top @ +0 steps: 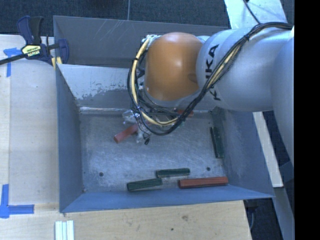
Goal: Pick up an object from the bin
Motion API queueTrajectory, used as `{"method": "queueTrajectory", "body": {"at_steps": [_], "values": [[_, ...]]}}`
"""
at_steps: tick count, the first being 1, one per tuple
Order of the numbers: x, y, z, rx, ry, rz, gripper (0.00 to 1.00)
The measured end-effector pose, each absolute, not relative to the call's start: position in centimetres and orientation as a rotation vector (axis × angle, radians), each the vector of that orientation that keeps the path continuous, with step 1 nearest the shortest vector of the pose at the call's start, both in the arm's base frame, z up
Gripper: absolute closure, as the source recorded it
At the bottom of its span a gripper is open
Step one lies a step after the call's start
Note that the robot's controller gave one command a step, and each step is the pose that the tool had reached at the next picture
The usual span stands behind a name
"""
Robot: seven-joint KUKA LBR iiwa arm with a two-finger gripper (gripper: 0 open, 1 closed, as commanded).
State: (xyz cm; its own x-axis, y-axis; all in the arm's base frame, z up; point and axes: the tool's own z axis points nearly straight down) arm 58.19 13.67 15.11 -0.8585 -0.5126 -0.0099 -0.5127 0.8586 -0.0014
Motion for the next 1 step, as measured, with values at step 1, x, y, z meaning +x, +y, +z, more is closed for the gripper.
{"method": "queueTrajectory", "body": {"at_steps": [1], "values": [[58.13, 13.59, 21.78, -0.825, 3.019, -0.001, 1.0]]}}
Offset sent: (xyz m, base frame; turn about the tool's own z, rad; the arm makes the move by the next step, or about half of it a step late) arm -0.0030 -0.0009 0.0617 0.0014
